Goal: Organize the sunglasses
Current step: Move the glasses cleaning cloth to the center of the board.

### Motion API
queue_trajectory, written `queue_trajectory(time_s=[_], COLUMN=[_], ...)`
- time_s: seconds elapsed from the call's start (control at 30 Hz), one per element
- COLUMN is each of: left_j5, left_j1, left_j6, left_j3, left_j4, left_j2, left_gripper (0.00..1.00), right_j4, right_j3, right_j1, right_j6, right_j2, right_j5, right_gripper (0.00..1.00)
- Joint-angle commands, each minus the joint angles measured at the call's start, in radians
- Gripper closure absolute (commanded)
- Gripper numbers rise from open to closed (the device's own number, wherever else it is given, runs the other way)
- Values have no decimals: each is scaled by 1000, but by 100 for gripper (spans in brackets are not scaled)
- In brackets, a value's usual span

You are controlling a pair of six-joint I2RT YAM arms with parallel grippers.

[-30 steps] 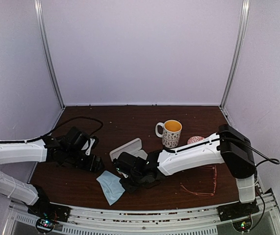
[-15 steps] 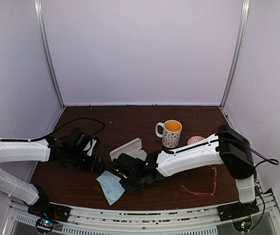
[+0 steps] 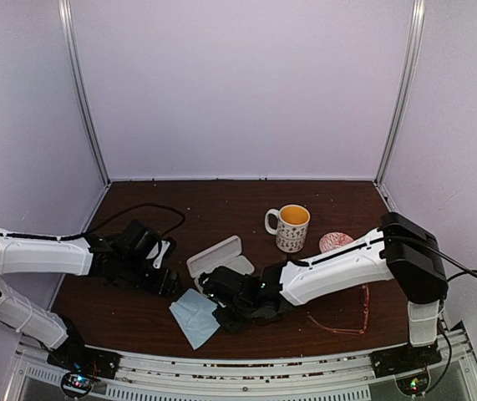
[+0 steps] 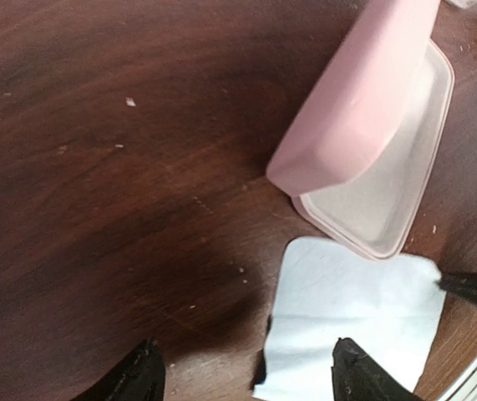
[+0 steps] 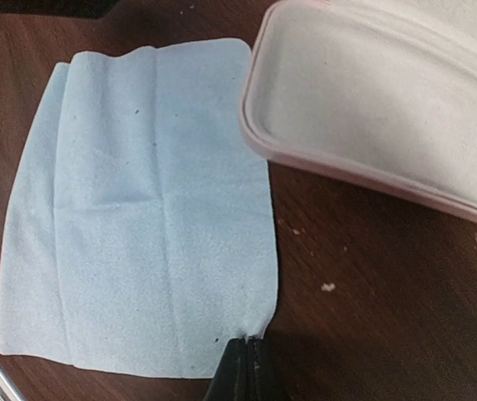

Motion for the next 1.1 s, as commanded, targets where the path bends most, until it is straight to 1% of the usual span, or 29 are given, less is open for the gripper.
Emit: queue_trajectory(time_s=[0.0,0.13,0.33,0.43,0.53,0.6,0.77,0.93,1.07], left_j5=[94,102,90,76,106,130,183,248,288], left_j1=[-4,-54,-142,-186,-203,-203,-203,-204,-203], left_j6=[85,128,178,213,248,268,309,354,374], left_j3=[-25,-14,25,61,103,130,255,395,450], left_j4=[108,147,145,127,132,145,152,148,151], left_j2=[52,71,71,75,100,137,275,416,473], left_gripper=[31,32,33,33,33,33,34,41,46], right_j4=[-33,-49,-85,-142,-187,-182,-140,-99,-54], right_j3=[-102,-178,-280,-316,-351,-381,-434,-459,-492], right_j1=[-9,-15,-19,-22,-48,-83,-161,-203,-240], right_j6=[-90,-190,-264,-254,-236,-222,-189,-179,-164], right_j2=[-82,-141,-224,-260,-300,-329,-377,-388,-403], right_j5=[15,-48,-183,-175,-141,-137,-134,-146,-169], right_gripper=[100,100,100,100,100,100,100,100,100])
